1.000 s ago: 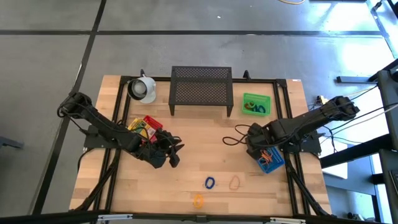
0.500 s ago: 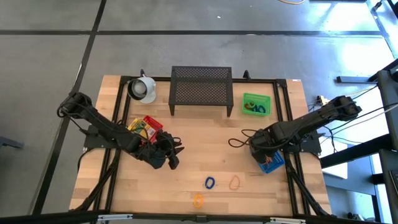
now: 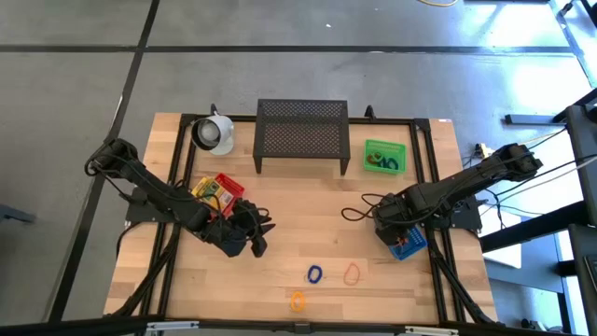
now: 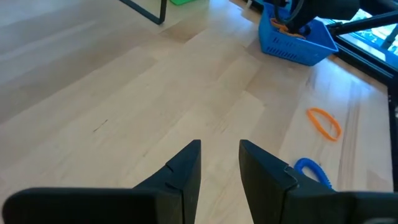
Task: Pick & Place Office Desk Supplies
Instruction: Put the black rubber band into the blue bin, then put the orange rubber band into the blue bin
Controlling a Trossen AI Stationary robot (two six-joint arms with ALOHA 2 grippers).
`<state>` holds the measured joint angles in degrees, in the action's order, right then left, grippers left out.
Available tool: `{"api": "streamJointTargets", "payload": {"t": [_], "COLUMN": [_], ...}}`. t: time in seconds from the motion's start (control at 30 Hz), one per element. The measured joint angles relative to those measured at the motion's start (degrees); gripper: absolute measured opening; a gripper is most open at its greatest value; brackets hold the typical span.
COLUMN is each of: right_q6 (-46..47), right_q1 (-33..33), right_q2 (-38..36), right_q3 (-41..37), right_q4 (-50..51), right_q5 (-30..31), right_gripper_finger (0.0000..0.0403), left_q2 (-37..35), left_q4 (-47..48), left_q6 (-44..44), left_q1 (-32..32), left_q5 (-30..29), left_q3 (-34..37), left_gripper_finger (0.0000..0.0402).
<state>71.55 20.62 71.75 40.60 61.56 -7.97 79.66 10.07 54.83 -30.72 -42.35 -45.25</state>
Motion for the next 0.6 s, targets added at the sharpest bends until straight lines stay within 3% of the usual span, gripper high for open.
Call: {"api": "streamJointTargets", "payload": {"t": [0.27,0.6], "right_q6": [-3.7,-10.9], "right_q1": [0.0,0.2], "right_q2": [0.0,0.0], "right_q3": [5.1,15.8], "right_q4": [2.6,3.2], "right_q5": [2.4,8.6], "right_gripper_finger": [0.0186,0.0194], "left_q2": [0.0,0.0], "left_q4": [0.0,0.0], "left_q6": [1.2,1.6], "left_q1": [-0.4,-0.4], "left_q5": [0.0,-0.6], "left_q3": [0.0,0.0], "left_gripper_finger": [0.0102,0.0102]}}
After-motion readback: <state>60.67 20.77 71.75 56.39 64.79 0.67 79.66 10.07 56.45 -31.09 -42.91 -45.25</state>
